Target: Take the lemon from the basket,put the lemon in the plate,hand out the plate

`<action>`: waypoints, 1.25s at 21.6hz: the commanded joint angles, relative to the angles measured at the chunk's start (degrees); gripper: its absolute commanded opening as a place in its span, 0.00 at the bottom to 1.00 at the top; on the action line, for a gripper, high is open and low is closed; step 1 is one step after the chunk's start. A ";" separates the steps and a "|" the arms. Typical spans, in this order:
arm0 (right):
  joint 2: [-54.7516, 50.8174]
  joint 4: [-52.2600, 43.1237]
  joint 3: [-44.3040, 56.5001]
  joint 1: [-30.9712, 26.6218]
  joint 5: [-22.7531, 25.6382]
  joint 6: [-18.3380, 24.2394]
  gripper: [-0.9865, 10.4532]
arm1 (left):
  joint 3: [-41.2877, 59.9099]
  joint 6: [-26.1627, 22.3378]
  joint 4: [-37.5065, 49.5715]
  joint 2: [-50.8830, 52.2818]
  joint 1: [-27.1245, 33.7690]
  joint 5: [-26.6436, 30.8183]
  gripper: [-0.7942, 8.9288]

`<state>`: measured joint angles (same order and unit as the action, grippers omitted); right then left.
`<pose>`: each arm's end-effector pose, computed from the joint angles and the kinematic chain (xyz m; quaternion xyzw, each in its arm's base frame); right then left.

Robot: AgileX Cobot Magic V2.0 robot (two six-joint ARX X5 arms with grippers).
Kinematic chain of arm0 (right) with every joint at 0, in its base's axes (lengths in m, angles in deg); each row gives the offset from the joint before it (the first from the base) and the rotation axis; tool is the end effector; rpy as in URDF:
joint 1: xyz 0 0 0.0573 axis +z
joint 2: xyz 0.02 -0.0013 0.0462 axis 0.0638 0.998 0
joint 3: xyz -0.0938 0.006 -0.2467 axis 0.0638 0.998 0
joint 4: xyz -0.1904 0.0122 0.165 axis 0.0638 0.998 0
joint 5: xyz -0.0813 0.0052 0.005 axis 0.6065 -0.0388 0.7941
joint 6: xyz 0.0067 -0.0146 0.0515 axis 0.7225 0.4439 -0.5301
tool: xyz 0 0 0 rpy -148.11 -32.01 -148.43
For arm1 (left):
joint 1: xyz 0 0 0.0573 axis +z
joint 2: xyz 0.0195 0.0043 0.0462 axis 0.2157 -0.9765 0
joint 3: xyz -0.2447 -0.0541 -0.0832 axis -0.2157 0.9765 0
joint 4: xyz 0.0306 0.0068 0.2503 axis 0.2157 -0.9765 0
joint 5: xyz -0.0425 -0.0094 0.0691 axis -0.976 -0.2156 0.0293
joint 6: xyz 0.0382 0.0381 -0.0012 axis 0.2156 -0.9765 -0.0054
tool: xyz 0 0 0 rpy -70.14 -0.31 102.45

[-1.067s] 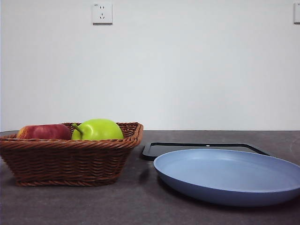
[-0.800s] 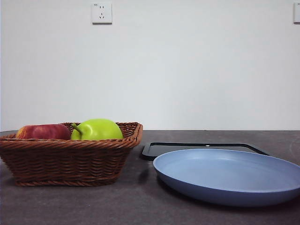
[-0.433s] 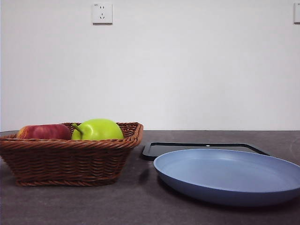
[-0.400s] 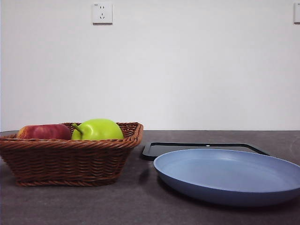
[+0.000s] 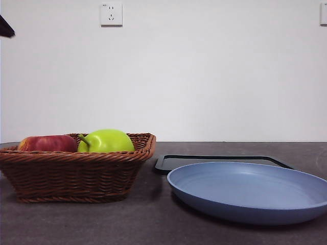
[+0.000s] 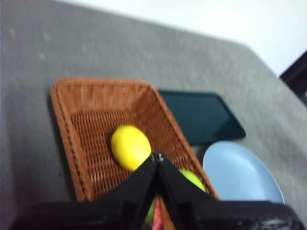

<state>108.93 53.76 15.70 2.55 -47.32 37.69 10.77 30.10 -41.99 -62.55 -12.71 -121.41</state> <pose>0.1388 0.0063 0.2799 0.1713 0.3186 0.1001 0.9269 0.1617 -0.0160 0.2874 -0.1600 0.2512 -0.2431 0.9232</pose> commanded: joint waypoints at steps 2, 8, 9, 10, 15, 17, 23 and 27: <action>5.75 5.99 -4.46 0.04 -1.64 7.50 0.09 | -6.03 -5.75 -6.21 -6.29 -1.73 -1.01 0.09; 15.06 11.93 -5.73 0.85 -6.05 10.93 0.10 | -11.89 -9.90 -14.19 -14.43 -6.56 -1.38 0.09; 16.57 12.24 -5.75 1.40 -6.01 10.95 0.11 | -11.89 -10.29 -14.19 -15.02 -7.48 -1.36 0.09; 18.12 12.28 -5.73 2.01 -5.99 10.97 0.13 | -11.89 -10.29 -14.19 -15.26 -8.17 -1.36 0.09; 26.23 10.71 -5.73 5.14 -5.35 10.95 0.27 | -11.89 -10.47 -12.31 -15.28 -10.49 -1.16 0.30; 29.70 9.22 -5.73 5.86 -3.30 10.91 0.30 | -11.89 -10.08 -11.80 -15.26 -11.08 -0.24 0.42; 40.39 2.14 -5.73 7.32 -2.97 9.16 0.30 | -11.89 -8.50 -12.00 -15.28 -12.85 1.46 0.47; 46.73 -1.64 -5.73 9.46 -3.04 7.56 0.30 | -11.89 -8.50 -12.02 -15.28 -12.96 1.77 0.47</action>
<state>155.11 52.34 10.70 11.89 -50.28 45.91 -0.29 21.27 -54.34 -77.48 -25.39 -119.82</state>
